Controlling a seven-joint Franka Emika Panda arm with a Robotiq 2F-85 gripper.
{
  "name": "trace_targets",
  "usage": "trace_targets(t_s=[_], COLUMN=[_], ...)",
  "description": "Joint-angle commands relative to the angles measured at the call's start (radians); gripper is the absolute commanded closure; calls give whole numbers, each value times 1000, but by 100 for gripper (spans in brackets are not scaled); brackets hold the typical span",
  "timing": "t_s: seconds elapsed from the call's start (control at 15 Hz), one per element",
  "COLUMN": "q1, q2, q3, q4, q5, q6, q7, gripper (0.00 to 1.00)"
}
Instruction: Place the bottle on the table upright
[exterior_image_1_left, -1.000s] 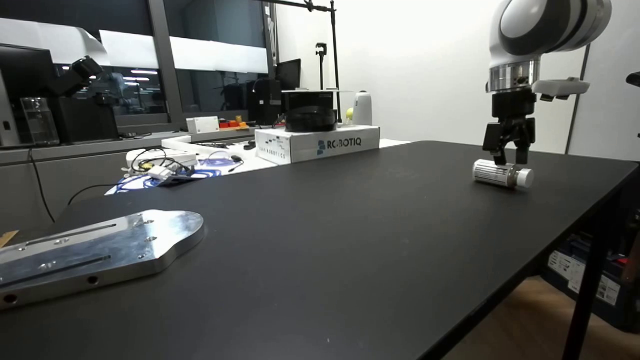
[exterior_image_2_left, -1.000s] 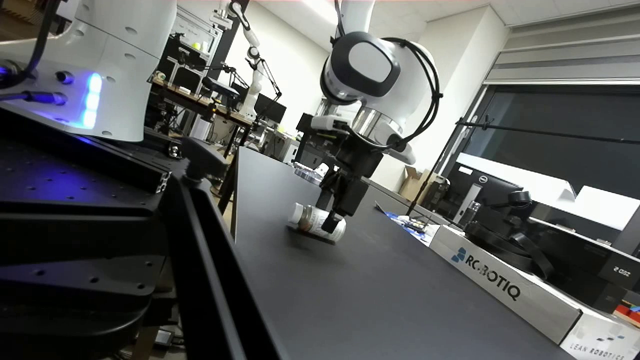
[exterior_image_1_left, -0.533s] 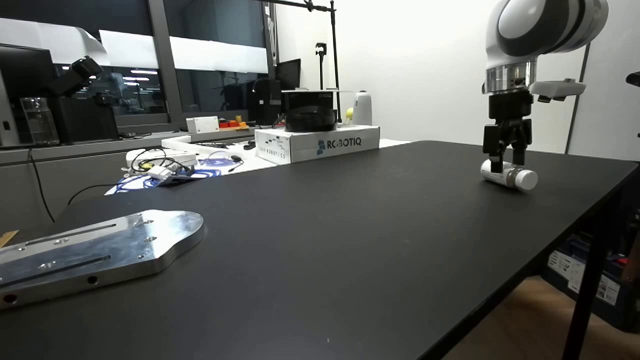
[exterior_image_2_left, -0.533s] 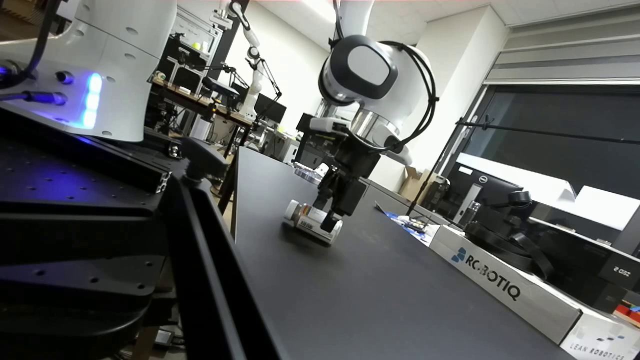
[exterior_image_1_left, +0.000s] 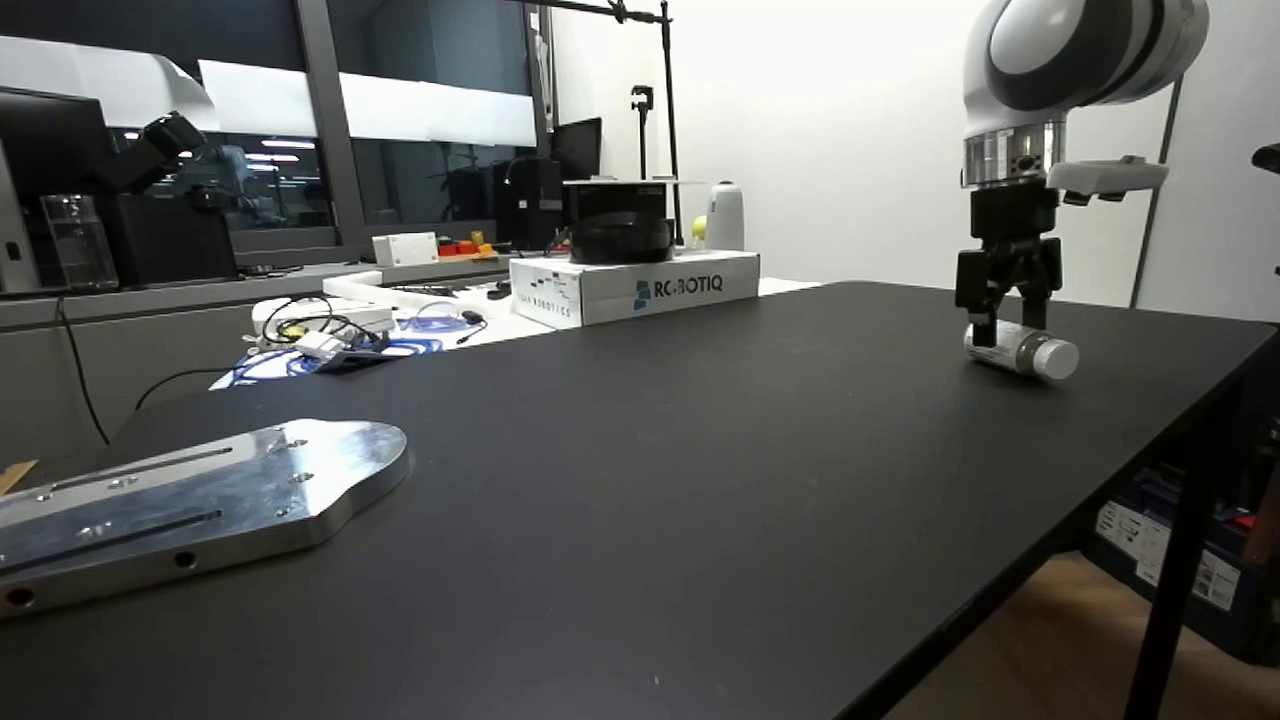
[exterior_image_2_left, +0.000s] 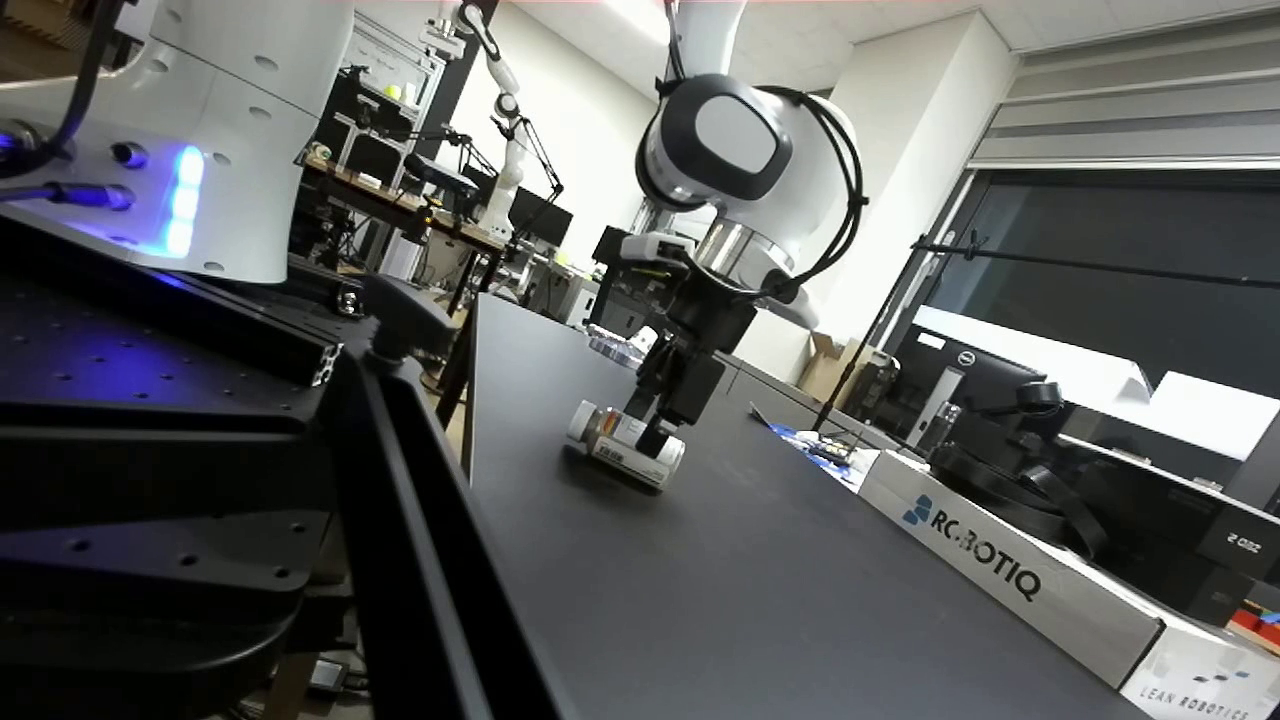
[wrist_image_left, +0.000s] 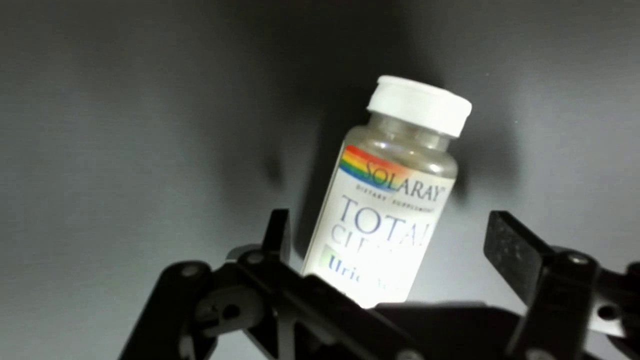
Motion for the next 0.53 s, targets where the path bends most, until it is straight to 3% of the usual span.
trace_targets(t_s=[0.0, 0.07, 0.13, 0.47], q1=[1, 0, 0, 7], q2=[-5, -3, -2, 1], q3=[3, 2, 1, -6], q4=[-1, -2, 1, 17], q5=[28, 35, 41, 55], q6=[-13, -9, -14, -88], q7=[75, 83, 95, 166], gripper=[0, 8, 25, 61])
